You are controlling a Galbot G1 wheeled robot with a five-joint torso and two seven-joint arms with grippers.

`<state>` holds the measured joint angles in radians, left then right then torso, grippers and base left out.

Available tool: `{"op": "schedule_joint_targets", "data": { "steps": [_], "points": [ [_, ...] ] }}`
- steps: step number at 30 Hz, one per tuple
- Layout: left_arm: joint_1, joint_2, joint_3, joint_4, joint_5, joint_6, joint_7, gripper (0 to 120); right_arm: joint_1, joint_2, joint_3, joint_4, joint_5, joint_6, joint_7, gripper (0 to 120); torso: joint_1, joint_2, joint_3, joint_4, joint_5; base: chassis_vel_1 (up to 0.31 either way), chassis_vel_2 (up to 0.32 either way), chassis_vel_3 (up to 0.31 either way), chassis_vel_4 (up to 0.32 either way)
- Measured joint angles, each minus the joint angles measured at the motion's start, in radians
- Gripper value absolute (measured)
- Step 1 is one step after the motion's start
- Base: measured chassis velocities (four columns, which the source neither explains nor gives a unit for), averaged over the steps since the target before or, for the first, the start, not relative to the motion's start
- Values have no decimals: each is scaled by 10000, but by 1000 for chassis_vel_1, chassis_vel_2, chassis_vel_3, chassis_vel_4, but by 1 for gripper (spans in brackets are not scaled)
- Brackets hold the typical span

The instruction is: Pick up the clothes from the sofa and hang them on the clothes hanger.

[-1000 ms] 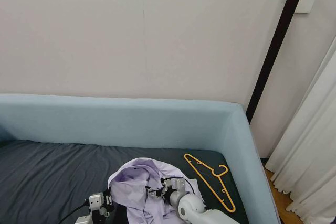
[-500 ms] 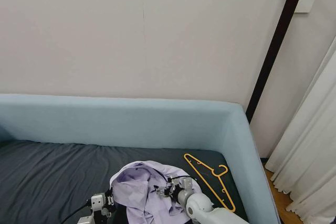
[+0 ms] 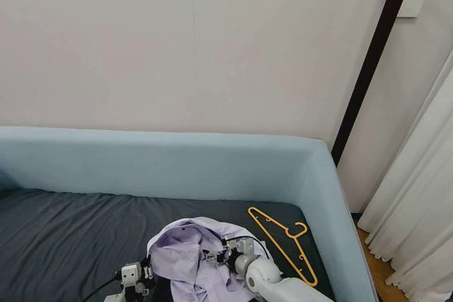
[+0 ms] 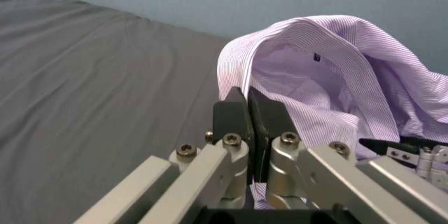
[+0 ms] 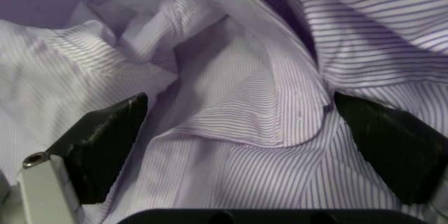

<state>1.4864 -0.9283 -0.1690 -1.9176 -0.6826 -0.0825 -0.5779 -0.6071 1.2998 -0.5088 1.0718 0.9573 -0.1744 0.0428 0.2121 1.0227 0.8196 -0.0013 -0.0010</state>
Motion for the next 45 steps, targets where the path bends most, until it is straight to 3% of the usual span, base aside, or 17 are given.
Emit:
{"op": "schedule_joint_targets", "data": {
  "steps": [16, 20, 22, 26, 32, 40, 45],
  "points": [
    [16, -52, 2, 25, -8, 16, -18, 0, 87, 265, -73, -378, 152, 47, -201, 100, 0, 0, 0, 2, 2, 0, 0, 0, 0],
    [-52, -62, 30, 37, -22, 16, -24, 0, 115, 307, -4, -514, 344, 143, -222, 88, 0, 0, 0, 1, 2, 0, 0, 0, 0],
    [-52, -62, 30, 37, -22, 16, -24, 0, 115, 307, -4, -514, 344, 143, -222, 88, 0, 0, 0, 1, 2, 0, 0, 0, 0],
    [-84, -55, 50, 39, -44, 26, -46, 0, 133, 359, -60, -677, 360, 213, -432, 55, 0, 0, 0, 0, 2, 0, 0, 0, 0],
    [-91, -50, 50, 63, -48, 27, -48, 0, 145, 395, -77, -685, 358, 233, -448, 39, 0, 0, 0, 1, 2, 0, 0, 0, 0],
    [-134, -76, 133, 169, -35, 28, -47, 0, 114, 341, -39, -742, 350, 393, -561, 6, 0, 0, 0, 1, 2, 0, 0, 0, 0],
    [-133, -117, 203, 227, 28, 27, -36, 0, 31, 199, 199, -551, 357, 468, -596, 0, 0, 0, 0, 1, 2, 0, 0, 0, 0]
  ]
}}
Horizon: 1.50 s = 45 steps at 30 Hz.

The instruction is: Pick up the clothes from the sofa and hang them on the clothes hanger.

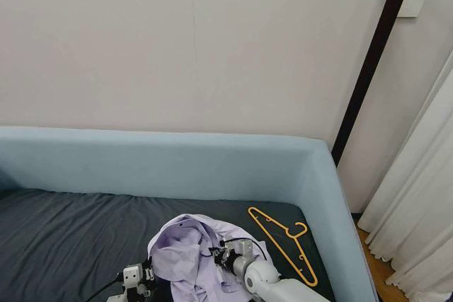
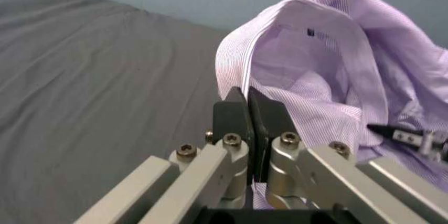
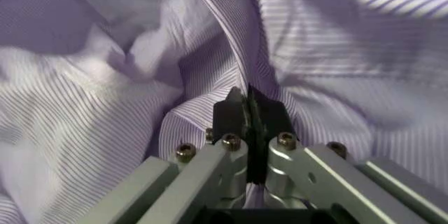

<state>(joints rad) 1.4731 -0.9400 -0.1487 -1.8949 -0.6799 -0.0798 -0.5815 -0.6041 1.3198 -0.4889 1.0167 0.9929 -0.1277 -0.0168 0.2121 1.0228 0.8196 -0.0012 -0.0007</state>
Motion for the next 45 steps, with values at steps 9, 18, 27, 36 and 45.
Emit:
{"op": "schedule_joint_targets", "data": {
  "steps": [9, 18, 27, 36, 45],
  "points": [
    [-161, 176, 35, -155, 119, -97, 98, 0, -300, -1193, 221, 2194, 229, 108, 499, 0, 0, -1, 0, 0, 0, 0, 0, 0, 0],
    [-700, 1080, 0, -885, -274, -2, 93, 0, -531, -2502, 1123, 5101, 565, -22, 1070, 0, 0, 0, 0, 1, 3, 0, 0, 0, 0],
    [-2048, 3183, -69, -1751, -1661, 379, 186, 0, -53, -4810, 2162, 8025, 2011, -620, 1499, 0, 0, 0, 0, -1, 0, 0, 0, 0, 0],
    [-4808, 5299, 102, -2528, -3692, 758, 713, 0, 764, -6668, 3198, 9932, 3965, -1094, 1749, 0, 0, 1, 0, -3, 3, 0, 0, 0, 0],
    [-7345, 6496, 371, -2190, -5578, 1238, 1216, 0, 4503, -6603, 1400, 9297, 4715, -1197, 1932, 0, 1, 0, 1, 7, -2, 0, 0, 0, 0]
  ]
}}
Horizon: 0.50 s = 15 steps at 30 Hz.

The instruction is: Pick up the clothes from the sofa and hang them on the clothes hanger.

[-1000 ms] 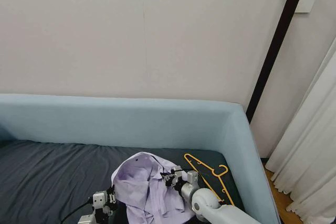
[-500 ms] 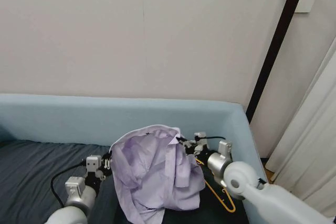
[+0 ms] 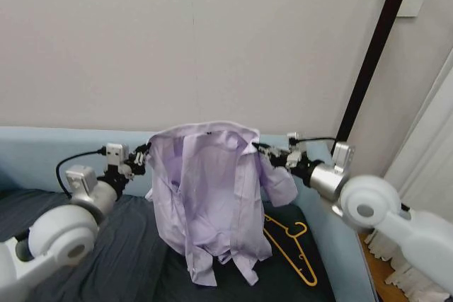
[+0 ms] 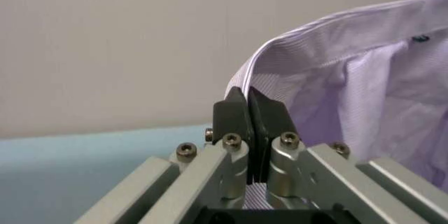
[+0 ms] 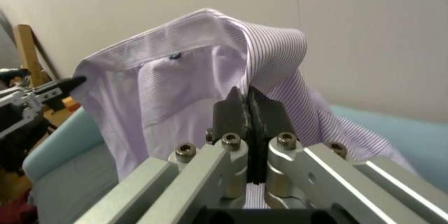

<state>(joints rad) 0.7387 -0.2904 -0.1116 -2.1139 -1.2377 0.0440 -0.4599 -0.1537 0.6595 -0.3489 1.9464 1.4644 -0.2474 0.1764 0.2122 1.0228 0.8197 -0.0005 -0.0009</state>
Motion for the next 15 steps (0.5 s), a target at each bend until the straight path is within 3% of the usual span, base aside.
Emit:
{"op": "schedule_joint_targets", "data": {
  "steps": [3, 5, 7, 9, 11, 15],
  "points": [
    [-931, -27, 119, 244, -436, 260, -266, 0, 1249, 565, -730, -761, 43, -3, 110, 0, -1, 0, 1, 6, -1, 0, 0, 0, 0],
    [-1055, -77, 156, 266, -483, 306, -307, 0, 1370, 636, -775, -847, 52, -2, 142, 0, -1, 0, 0, 7, -1, 0, 0, 0, 0],
    [-2808, -647, 1174, 674, -998, 740, -615, 0, 2122, 995, -945, -1463, 81, -3, 440, 0, -2, 0, 0, -6, -5, 0, 0, 0, 0],
    [-3079, -709, 1344, 744, -1053, 775, -625, 0, 2219, 1026, -975, -1554, 82, -4, 477, 0, -1, 0, 0, -8, -6, 0, 0, 0, 0],
    [-4862, -1110, 2419, 1339, -1268, 909, -637, 0, 2920, 1220, -1237, -2177, 82, 15, 576, 0, 0, -1, 1, -15, 6, 0, 0, 0, 0],
    [-5962, -1329, 3144, 1777, -1445, 963, -583, 0, 3455, 1295, -1441, -2546, 171, 58, 583, 0, 1, -1, 2, -13, 2, 0, 0, 0, 0]
  ]
}}
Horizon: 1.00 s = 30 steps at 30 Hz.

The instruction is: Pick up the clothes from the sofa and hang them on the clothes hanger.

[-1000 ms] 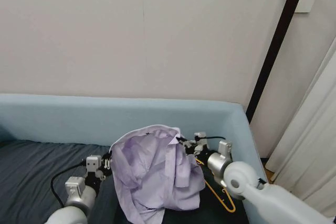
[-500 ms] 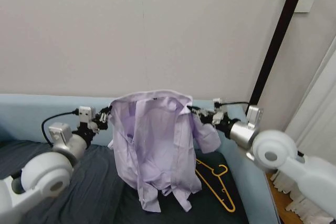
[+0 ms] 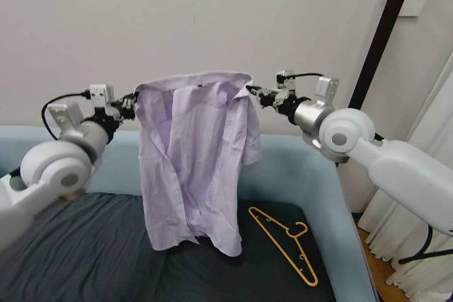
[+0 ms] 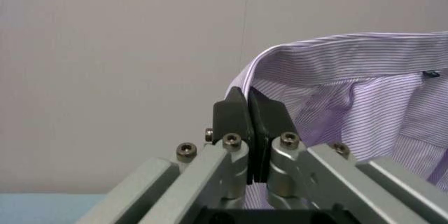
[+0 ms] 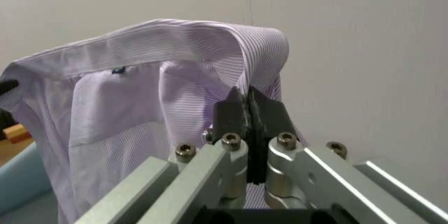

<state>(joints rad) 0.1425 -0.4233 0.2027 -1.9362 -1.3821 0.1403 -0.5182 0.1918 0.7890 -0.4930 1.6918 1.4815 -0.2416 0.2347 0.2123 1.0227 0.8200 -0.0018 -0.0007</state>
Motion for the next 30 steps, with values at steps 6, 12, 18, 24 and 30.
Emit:
{"op": "schedule_joint_targets", "data": {
  "steps": [6, 12, 18, 24, 30],
  "points": [
    [1121, 937, -1418, -1189, -19, -66, 156, 0, -49, -616, 140, 993, 481, -7, 123, 0, -1, 0, -5, 11, 11, 0, 0, 0, 0],
    [2172, 1817, -2102, -3252, -573, -308, -281, 0, -1667, -2323, 1938, 3737, 1516, -133, 725, 0, -4, 1, -7, 6, 6, 0, 0, 0, 0],
    [2115, 3180, -2479, -4584, -1516, -242, -909, 0, -2930, -4034, 3931, 5487, 3028, -198, 944, 0, -5, 2, -7, -4, 14, 0, 0, 0, 0],
    [1721, 4012, -3037, -5175, -2388, 14, -1780, 0, -3108, -4816, 4863, 6298, 3923, -209, 938, 0, -5, 3, -7, 10, -3, 0, 0, 0, 0],
    [1715, 4115, -3439, -5589, -3303, 718, -2870, 0, -3260, -4918, 5204, 6817, 4392, -211, 1431, 0, -5, 3, -5, 5, 2, 0, 0, 0, 0]
  ]
}}
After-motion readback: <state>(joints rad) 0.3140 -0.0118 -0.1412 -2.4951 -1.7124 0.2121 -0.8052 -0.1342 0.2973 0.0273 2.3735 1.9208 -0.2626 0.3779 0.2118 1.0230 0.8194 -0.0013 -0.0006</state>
